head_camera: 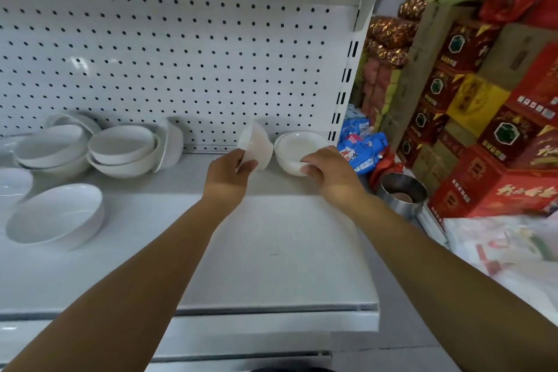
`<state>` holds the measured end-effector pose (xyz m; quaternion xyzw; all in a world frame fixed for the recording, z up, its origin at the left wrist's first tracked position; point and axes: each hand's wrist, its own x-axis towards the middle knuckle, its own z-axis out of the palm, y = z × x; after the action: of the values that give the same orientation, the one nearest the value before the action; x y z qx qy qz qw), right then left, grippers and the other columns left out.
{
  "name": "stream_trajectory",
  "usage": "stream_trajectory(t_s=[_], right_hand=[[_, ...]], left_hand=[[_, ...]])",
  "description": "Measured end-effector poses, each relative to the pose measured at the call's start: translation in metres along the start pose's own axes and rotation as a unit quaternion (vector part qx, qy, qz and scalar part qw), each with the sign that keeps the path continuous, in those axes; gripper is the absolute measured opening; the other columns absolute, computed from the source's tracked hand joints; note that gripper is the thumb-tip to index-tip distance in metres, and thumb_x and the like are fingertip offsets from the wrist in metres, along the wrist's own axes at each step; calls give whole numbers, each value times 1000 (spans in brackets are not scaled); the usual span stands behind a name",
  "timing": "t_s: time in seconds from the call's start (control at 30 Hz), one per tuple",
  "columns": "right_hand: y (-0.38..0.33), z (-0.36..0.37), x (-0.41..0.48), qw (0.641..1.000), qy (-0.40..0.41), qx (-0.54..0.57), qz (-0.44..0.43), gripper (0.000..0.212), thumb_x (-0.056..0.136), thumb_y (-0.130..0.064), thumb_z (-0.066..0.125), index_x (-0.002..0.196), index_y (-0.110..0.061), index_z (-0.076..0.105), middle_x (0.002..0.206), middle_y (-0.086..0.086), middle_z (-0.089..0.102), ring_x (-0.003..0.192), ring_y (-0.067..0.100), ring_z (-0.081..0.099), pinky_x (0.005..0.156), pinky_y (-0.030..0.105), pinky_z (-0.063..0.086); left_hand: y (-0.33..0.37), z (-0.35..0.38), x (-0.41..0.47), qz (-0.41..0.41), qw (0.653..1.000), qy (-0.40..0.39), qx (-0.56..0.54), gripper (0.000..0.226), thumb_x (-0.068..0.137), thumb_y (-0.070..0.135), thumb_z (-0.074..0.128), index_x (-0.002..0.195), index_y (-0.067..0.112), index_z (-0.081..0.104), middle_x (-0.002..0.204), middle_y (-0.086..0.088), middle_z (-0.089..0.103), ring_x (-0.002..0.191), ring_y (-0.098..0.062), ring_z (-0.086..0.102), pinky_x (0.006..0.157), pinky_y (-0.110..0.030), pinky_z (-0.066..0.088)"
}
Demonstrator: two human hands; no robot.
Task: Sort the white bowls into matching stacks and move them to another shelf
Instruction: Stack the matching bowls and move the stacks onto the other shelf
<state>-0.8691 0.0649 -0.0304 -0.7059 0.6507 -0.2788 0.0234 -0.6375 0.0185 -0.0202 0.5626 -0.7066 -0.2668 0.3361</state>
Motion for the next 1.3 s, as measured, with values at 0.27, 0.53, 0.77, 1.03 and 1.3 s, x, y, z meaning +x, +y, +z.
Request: stream_trajectory(t_s=[0.27,0.53,0.77,1.03,1.3], right_hand=[[-13,11,-7,996,69,57,15,16,90,-4,73,105,-2,76,97,13,70,106,36,58,83,19,33],[-51,26,-20,988,79,130,35,20,84,-5,79,104,-6,78,104,13,65,101,22,60,88,0,33],[-76,30,-24,981,67,176,50,23,82,-12,84,104,-15,78,109,7,65,98,8,59,90,-1,34],[-90,30,-23,979,41,193,43,16,85,-20,81,101,-24,78,107,-4,68,104,5,61,98,15,43],[-99,25,-12,952,48,291,84,7,88,-19,78,88,-26,75,86,-11,70,79,-3,58,77,13,41]], left_hand=[[-39,-34,-16,67,988,-2,142,28,105,24,56,126,9,65,119,-22,65,110,-42,60,95,-45,51],[-70,-67,-36,226,936,37,268,21,78,-3,84,95,6,77,77,-12,73,81,-41,68,73,-46,59],[-82,-78,-56,272,925,73,256,29,72,-12,82,93,8,74,82,-10,70,83,-37,65,82,-41,54],[-98,-69,-57,226,937,124,235,40,75,-15,75,109,6,72,107,-16,69,108,-41,63,89,-48,56],[-102,-66,-64,203,952,161,165,35,90,5,74,125,5,68,131,-13,67,132,-33,56,104,-48,51]])
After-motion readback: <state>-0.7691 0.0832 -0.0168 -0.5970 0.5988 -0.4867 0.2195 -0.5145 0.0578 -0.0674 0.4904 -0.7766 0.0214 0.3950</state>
